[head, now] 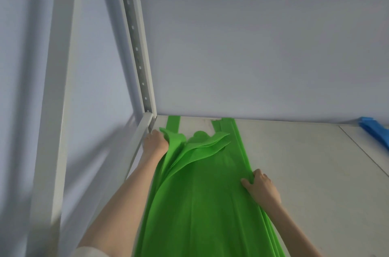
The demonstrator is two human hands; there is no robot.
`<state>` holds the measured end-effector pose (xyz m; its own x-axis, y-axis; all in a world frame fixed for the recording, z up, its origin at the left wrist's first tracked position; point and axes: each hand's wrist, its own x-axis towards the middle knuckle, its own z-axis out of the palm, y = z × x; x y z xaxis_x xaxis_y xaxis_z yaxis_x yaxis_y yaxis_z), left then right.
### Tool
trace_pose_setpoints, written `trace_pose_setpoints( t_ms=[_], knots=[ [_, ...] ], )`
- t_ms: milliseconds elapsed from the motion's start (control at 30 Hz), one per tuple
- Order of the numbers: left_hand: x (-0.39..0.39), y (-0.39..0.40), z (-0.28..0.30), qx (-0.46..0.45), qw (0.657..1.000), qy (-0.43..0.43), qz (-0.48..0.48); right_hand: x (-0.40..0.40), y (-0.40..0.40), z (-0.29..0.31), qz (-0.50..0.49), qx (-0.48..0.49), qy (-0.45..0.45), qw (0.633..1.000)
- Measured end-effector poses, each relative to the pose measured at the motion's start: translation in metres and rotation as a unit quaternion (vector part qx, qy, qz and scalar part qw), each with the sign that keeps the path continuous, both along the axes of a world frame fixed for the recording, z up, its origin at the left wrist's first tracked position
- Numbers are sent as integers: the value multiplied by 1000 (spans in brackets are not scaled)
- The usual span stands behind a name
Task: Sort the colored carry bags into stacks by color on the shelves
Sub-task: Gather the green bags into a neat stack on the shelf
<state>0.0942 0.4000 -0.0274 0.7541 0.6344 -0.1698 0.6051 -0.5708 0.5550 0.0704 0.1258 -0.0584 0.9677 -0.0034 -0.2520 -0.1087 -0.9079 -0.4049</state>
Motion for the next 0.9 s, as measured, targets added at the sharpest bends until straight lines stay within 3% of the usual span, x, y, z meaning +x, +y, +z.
trace_pose_setpoints(
  t_ms=[67, 200, 300, 367, 433, 733, 800, 900],
  knots=[
    [-5, -2, -5, 47, 998, 17, -27, 0, 0, 0, -2, -1, 0, 1000],
    [-8, -5, -9, -5, 997, 59, -51, -1, 1, 1, -5, 1, -3, 1000],
    [-6, -12, -5, -149, 987, 32, -56, -2, 0, 1, -6, 3, -7, 1000],
    [-5, -19, 1, -304, 950, 11, -75, -2, 0, 1, -6, 4, -8, 1000],
    [-4, -27, 10, -374, 925, 20, -73, -2, 1, 0, -7, 6, -8, 1000],
    [12, -35, 30, -390, 914, 35, -108, -4, 0, 1, -4, 4, -13, 1000],
    [19, -28, 27, -394, 906, -4, -152, -4, 0, 1, -3, 1, -13, 1000],
    [31, -16, 20, -444, 878, -159, -80, -4, 0, 1, -1, 1, -14, 1000]
  ],
)
